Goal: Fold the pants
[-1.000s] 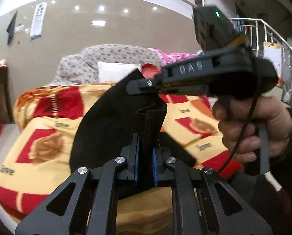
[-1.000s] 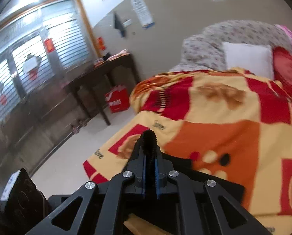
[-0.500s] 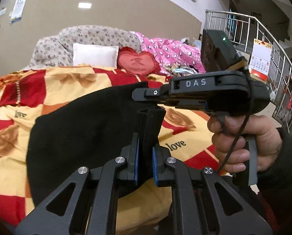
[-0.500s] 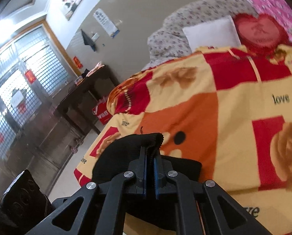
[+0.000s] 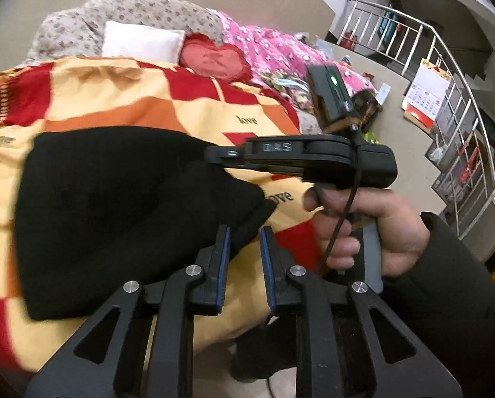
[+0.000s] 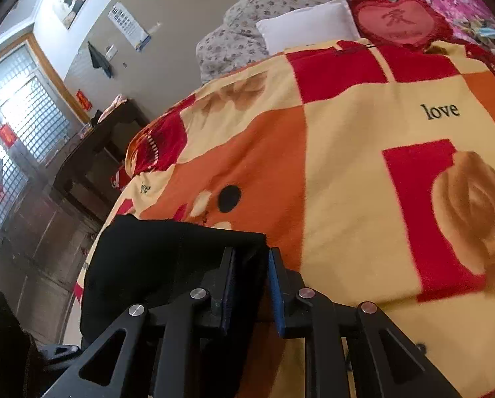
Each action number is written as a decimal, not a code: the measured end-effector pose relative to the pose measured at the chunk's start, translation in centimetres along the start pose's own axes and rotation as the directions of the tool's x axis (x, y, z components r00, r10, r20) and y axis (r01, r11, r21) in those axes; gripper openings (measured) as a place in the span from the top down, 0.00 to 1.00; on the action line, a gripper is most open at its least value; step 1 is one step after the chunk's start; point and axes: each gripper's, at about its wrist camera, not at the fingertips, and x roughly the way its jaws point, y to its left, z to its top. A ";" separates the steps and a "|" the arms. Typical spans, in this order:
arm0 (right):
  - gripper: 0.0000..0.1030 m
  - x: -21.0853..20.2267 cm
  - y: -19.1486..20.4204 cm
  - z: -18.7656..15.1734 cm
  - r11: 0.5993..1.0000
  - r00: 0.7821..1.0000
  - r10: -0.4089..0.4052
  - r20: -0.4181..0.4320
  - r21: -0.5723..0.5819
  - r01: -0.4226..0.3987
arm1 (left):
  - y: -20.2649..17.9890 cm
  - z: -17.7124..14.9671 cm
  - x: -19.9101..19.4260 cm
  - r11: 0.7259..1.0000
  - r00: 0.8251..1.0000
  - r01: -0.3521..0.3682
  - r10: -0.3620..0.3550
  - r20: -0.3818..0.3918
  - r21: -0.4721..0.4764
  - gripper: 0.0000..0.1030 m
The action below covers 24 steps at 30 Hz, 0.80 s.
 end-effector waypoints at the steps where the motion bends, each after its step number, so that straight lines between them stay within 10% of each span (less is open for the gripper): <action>1: 0.84 -0.5 0.2 -0.1 1.000 1.000 -0.016 0.012 -0.014 0.016 | 0.4 -0.2 -1.1 1.000 1.000 -0.022 0.022 0.019 -0.016 0.85; 6: 0.84 -5.0 3.4 -0.9 0.977 0.981 -0.124 0.150 -0.154 0.147 | 4.3 -0.7 -7.4 0.981 0.975 -0.144 0.163 0.148 -0.132 0.85; 11: 0.84 -7.8 8.9 -4.6 0.946 0.983 0.088 0.161 -0.323 -0.032 | 7.5 -1.6 -6.7 0.969 0.980 -0.143 0.167 0.108 -0.202 0.85; 14: 0.84 -6.0 10.8 -6.7 0.899 0.992 -0.030 0.125 -0.430 0.081 | 7.6 -1.5 -5.5 0.968 0.978 -0.165 0.185 0.092 -0.190 0.88; 17: 0.84 -2.9 9.4 -7.7 0.885 0.982 -0.180 0.064 -0.426 0.190 | 8.6 -2.0 -3.8 0.953 0.972 -0.226 0.235 0.021 -0.201 0.93; 24: 0.84 -2.3 7.1 -7.4 0.923 0.987 -0.122 0.101 -0.355 0.150 | 10.4 -1.8 -2.2 0.948 0.980 -0.191 0.199 0.005 -0.254 0.98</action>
